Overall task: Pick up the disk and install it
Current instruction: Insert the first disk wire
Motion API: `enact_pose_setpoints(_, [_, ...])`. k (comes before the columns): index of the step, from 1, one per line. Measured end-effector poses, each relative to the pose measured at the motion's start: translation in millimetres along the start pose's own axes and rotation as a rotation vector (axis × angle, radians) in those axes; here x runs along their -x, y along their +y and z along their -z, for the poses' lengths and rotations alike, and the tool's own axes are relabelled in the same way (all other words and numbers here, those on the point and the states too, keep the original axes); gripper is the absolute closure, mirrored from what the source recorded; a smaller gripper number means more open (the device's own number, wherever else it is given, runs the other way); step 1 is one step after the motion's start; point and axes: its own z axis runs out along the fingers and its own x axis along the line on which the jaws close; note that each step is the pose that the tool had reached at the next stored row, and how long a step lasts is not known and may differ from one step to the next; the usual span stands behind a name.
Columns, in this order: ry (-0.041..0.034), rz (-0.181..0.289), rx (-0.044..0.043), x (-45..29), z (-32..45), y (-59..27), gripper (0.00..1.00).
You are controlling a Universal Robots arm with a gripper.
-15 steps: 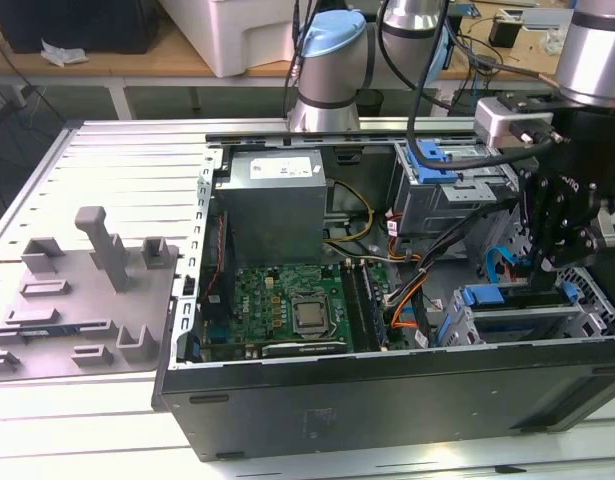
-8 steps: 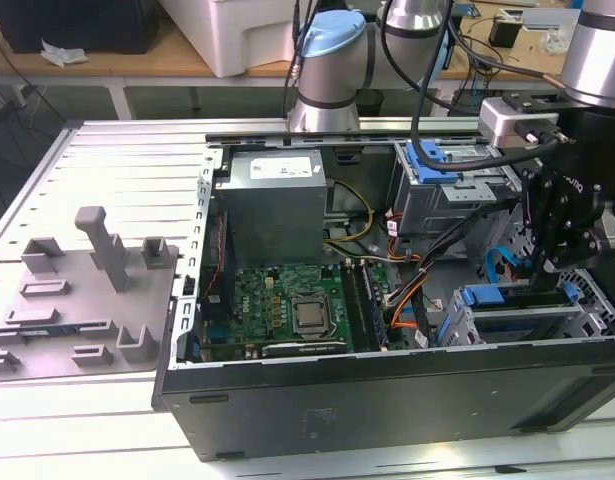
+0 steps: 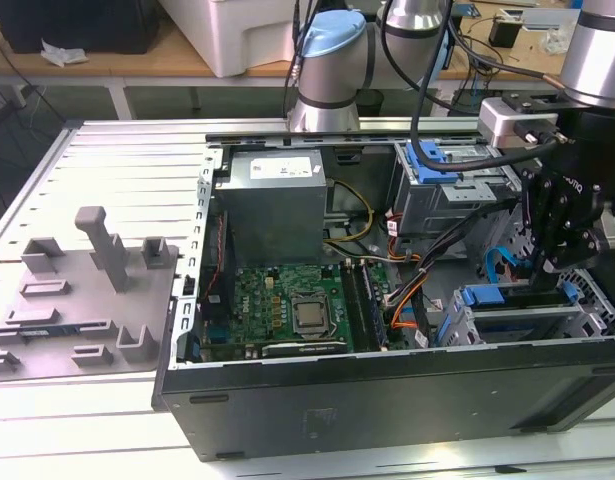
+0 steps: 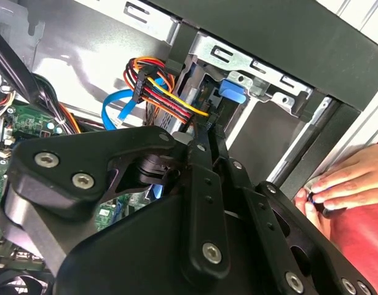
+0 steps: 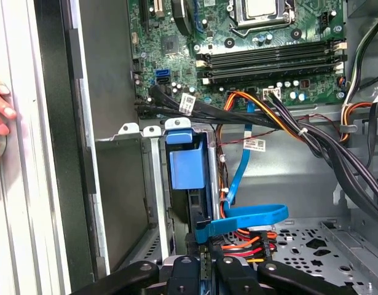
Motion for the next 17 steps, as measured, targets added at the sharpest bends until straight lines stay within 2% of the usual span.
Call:
enact_pose_setpoints(3, [0.0001, -0.002, 0.0025, 0.1, -0.1, -0.1, 0.83])
enact_pose_setpoints(17, [0.0005, -0.002, 0.0027, 0.5, -2.8, 0.1, 0.83])
